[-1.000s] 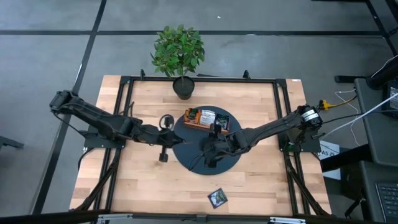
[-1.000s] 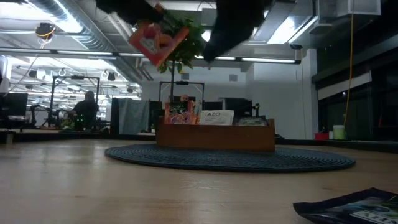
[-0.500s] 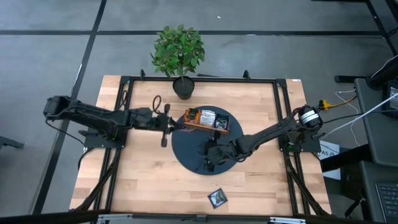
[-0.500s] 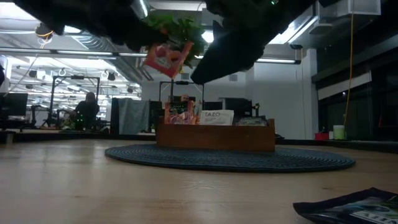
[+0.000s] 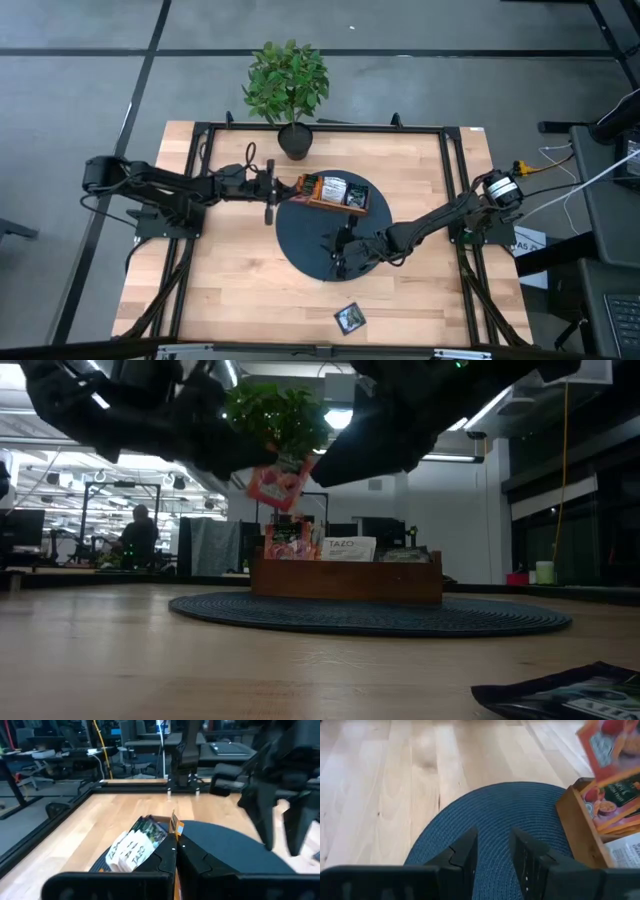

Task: Pick & Place Tea
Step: Put the orange tea bag into the left side of the wooden organizer

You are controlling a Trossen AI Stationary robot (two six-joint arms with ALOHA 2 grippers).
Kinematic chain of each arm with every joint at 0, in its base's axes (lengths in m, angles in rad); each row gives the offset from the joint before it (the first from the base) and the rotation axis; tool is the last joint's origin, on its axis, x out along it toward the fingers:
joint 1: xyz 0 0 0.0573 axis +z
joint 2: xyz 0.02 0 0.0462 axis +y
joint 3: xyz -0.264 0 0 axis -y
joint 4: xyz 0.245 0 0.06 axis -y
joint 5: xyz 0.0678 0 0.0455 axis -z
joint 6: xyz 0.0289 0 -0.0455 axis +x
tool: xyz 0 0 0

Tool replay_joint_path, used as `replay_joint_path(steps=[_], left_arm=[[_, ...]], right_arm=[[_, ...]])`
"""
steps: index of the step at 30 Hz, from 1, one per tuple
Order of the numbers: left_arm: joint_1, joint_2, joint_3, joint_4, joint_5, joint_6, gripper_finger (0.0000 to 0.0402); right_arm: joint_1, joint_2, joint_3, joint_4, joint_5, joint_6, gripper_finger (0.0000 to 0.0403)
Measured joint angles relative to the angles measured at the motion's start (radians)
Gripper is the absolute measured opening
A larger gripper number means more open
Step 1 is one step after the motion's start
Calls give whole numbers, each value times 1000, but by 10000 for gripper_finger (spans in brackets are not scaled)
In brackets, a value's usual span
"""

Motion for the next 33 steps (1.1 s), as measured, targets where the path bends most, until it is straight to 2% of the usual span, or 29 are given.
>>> replay_joint_path(steps=[16, 33], left_arm=[[79, 309, 0, 277, 13, 24, 2], [86, 421, 1, 318, 18, 58, 4]], right_arm=[[20, -30, 1, -35, 7, 1, 116], [21, -34, 1, -44, 8, 4, 116]])
